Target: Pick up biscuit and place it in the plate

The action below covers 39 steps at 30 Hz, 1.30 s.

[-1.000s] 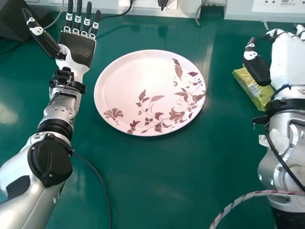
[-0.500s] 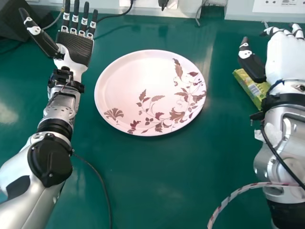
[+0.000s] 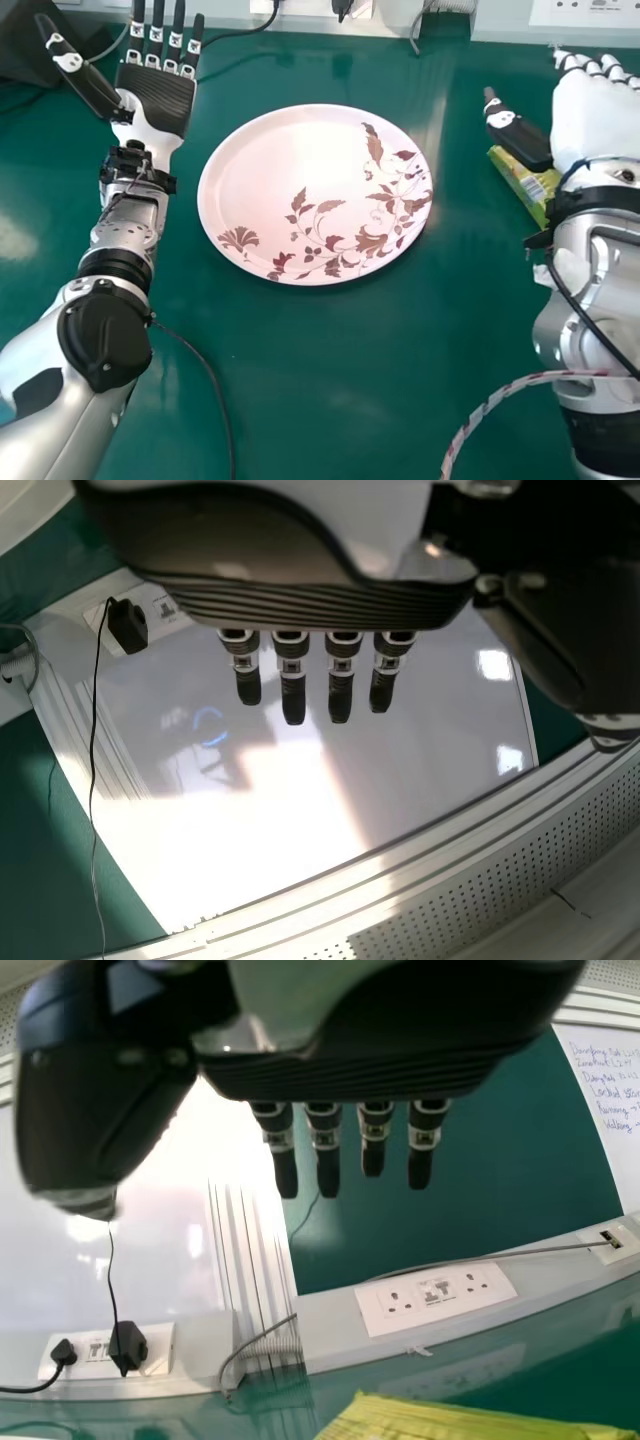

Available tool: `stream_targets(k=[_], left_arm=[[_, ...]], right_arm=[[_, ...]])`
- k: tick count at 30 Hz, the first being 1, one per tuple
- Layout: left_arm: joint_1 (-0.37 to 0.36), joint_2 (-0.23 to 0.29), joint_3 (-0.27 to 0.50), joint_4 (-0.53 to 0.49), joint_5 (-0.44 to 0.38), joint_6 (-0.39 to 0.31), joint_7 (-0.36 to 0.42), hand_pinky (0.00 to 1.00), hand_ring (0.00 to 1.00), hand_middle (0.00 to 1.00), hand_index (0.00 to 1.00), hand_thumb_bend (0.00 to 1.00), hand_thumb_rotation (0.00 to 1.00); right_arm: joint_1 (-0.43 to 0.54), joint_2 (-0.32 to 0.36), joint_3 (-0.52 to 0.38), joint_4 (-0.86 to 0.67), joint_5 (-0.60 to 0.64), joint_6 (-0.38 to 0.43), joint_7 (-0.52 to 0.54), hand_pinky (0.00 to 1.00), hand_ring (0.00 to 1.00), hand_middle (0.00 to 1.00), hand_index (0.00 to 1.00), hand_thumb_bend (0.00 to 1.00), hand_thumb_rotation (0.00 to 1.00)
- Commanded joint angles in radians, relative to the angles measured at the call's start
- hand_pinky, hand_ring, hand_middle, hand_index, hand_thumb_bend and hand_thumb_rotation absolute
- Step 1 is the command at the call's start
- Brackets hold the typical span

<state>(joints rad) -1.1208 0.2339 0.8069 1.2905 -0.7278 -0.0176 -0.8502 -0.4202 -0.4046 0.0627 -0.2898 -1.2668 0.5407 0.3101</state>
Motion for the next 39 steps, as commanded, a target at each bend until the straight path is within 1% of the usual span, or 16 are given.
stream_targets(k=[1, 5, 8, 9, 14, 16, 18, 22, 25, 29, 31, 33, 35, 39], left_arm=[[0.013, 0.006, -0.001, -0.007, -0.006, -0.002, -0.024, 1.0, 0.96, 0.98, 1.0, 1.0, 0.76], [0.014, 0.004, -0.002, -0.007, -0.004, -0.001, -0.038, 1.0, 0.96, 0.98, 1.0, 1.0, 0.77], [0.014, 0.003, -0.005, -0.007, -0.002, -0.001, -0.056, 1.0, 0.96, 0.98, 1.0, 1.0, 0.77], [0.014, 0.002, -0.006, -0.008, -0.001, -0.002, -0.059, 1.0, 0.96, 0.98, 1.0, 1.0, 0.77], [0.014, 0.0, -0.009, -0.01, 0.003, -0.011, -0.069, 1.0, 0.97, 0.98, 1.0, 1.0, 0.75], [0.014, 0.002, -0.007, -0.01, 0.0, -0.004, -0.081, 1.0, 0.97, 0.98, 1.0, 1.0, 0.74], [0.014, 0.004, -0.006, -0.009, -0.002, 0.001, -0.09, 1.0, 0.98, 0.99, 1.0, 1.0, 0.74], [0.013, 0.005, -0.008, -0.009, 0.0, 0.0, -0.103, 1.0, 0.99, 0.99, 1.0, 1.0, 0.72], [0.012, 0.008, -0.008, -0.007, 0.0, 0.006, -0.123, 1.0, 0.99, 0.99, 1.0, 1.0, 0.72], [0.011, 0.011, -0.006, -0.005, 0.0, 0.009, -0.124, 1.0, 0.99, 0.99, 0.99, 1.0, 0.71], [0.012, 0.011, -0.007, -0.006, 0.001, 0.006, -0.134, 1.0, 0.98, 0.99, 0.99, 1.0, 0.7], [0.012, 0.009, -0.009, -0.008, 0.003, -0.002, -0.138, 1.0, 0.98, 0.98, 0.99, 1.0, 0.7], [0.011, 0.009, -0.009, -0.008, 0.003, -0.006, -0.135, 1.0, 0.97, 0.98, 0.98, 1.0, 0.7], [0.007, 0.011, -0.001, -0.008, -0.007, 0.01, -0.125, 1.0, 0.97, 0.98, 0.98, 1.0, 0.68]], right_arm=[[-0.019, -0.014, 0.005, 0.01, -0.007, -0.001, 0.007, 0.92, 0.91, 0.98, 0.98, 0.87, 0.82], [-0.039, -0.028, 0.012, 0.026, -0.015, -0.001, 0.037, 0.93, 0.91, 1.0, 1.0, 0.87, 0.83], [-0.052, -0.043, 0.012, 0.041, -0.006, -0.004, 0.054, 0.94, 0.93, 1.0, 1.0, 0.89, 0.85], [-0.056, -0.046, 0.012, 0.044, -0.003, -0.003, 0.06, 0.95, 0.94, 1.0, 1.0, 0.9, 0.83], [-0.069, -0.056, 0.011, 0.048, -0.001, 0.005, 0.093, 0.95, 0.95, 1.0, 1.0, 0.94, 0.87], [-0.076, -0.06, 0.012, 0.053, -0.005, 0.008, 0.106, 0.97, 0.96, 1.0, 1.0, 0.95, 0.88], [-0.088, -0.064, 0.014, 0.059, -0.011, 0.014, 0.128, 0.97, 0.97, 1.0, 1.0, 0.96, 0.87], [-0.112, -0.076, 0.016, 0.071, -0.014, 0.027, 0.174, 0.99, 1.0, 1.0, 1.0, 0.98, 0.92], [-0.126, -0.088, 0.019, 0.082, -0.013, 0.028, 0.193, 1.0, 1.0, 1.0, 1.0, 0.98, 0.91], [-0.141, -0.099, 0.023, 0.1, -0.01, 0.028, 0.208, 1.0, 1.0, 1.0, 1.0, 0.99, 0.91], [-0.147, -0.102, 0.023, 0.109, -0.006, 0.026, 0.21, 1.0, 1.0, 1.0, 1.0, 0.98, 0.93], [-0.153, -0.108, 0.026, 0.122, -0.005, 0.024, 0.211, 1.0, 1.0, 1.0, 1.0, 0.97, 0.91], [-0.158, -0.112, 0.03, 0.139, 0.0, 0.022, 0.207, 1.0, 1.0, 1.0, 1.0, 0.95, 0.85], [-0.169, -0.121, 0.039, 0.177, 0.008, 0.017, 0.205, 1.0, 1.0, 1.0, 1.0, 0.96, 0.84]])
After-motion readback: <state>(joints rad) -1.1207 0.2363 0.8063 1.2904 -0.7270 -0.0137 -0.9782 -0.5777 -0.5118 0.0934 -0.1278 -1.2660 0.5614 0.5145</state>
